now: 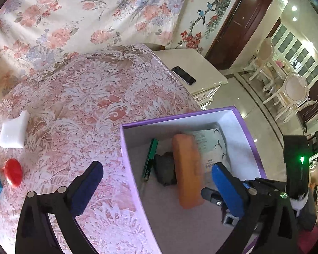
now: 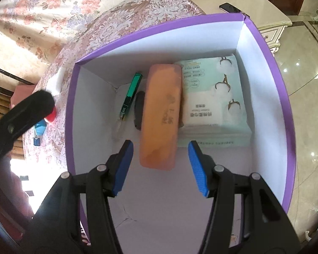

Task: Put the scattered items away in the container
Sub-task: 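Move both tools back over the table toward the remaining items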

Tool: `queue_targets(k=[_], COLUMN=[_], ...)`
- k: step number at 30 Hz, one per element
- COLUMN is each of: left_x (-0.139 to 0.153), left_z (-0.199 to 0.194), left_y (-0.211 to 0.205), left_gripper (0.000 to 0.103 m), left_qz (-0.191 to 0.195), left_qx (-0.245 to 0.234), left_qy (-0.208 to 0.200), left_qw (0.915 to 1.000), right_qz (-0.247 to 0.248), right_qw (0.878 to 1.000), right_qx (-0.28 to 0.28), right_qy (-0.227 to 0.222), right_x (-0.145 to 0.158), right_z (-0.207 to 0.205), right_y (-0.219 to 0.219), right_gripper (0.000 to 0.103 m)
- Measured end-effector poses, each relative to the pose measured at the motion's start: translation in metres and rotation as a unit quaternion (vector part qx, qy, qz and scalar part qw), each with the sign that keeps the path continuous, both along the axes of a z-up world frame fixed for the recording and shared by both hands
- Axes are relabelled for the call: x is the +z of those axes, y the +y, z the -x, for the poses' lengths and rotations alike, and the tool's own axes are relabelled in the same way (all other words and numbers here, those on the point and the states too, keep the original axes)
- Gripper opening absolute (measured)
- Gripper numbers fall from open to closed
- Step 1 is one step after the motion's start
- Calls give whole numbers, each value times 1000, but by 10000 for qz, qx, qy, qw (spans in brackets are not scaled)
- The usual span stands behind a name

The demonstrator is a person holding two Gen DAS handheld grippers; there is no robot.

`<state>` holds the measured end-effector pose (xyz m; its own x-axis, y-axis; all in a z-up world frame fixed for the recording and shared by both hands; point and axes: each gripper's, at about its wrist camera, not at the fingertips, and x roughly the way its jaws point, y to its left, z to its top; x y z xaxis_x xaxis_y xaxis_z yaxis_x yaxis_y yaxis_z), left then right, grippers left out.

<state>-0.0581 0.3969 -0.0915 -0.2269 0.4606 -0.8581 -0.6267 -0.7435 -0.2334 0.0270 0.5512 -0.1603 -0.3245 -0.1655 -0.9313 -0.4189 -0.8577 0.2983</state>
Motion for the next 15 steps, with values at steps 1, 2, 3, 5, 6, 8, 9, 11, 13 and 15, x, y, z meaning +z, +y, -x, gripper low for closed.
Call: queue_targets(k=[1,2,3,5,6,8,9,11,13,15], left_x=[2,2,3,3,3,1,-1,-6,-13,-18], left_z=[0,0,0,0,2,3,3,5,8,11], left_y=[-6,-14,-22,-38,-49,-71,-80,-103,-127,-153], left_gripper=[103,103,103,103,103,103,103,103,103,103], left_qz=[-44,-80,-117,-197,-241,-301,-316,-307,-310,-282], left_qx=[25,62,101,180,250,377,431,552,614,673], left_qy=[10,9,7,-18,-46,-87,-100,-141,-267,-317], left_qw=[10000,9999,9999,9996,9994,9988,9985,9979,9973,9968], right_qz=[18,31,45,9,-19,-117,-173,-271,-346,-402], right_qw=[10000,9999,9998,9995,9993,9985,9981,9966,9948,9939], right_qx=[-55,-116,-177,-257,-291,-332,-348,-365,-355,-294], right_qy=[5,42,78,189,248,412,487,680,886,986], right_x=[3,7,11,22,27,41,47,61,76,86], right_z=[0,-1,-2,-5,-6,-6,-1,5,10,12], right_y=[0,0,1,0,-2,-8,-13,-26,-43,-60], right_gripper=[59,59,60,60,60,61,61,61,62,64])
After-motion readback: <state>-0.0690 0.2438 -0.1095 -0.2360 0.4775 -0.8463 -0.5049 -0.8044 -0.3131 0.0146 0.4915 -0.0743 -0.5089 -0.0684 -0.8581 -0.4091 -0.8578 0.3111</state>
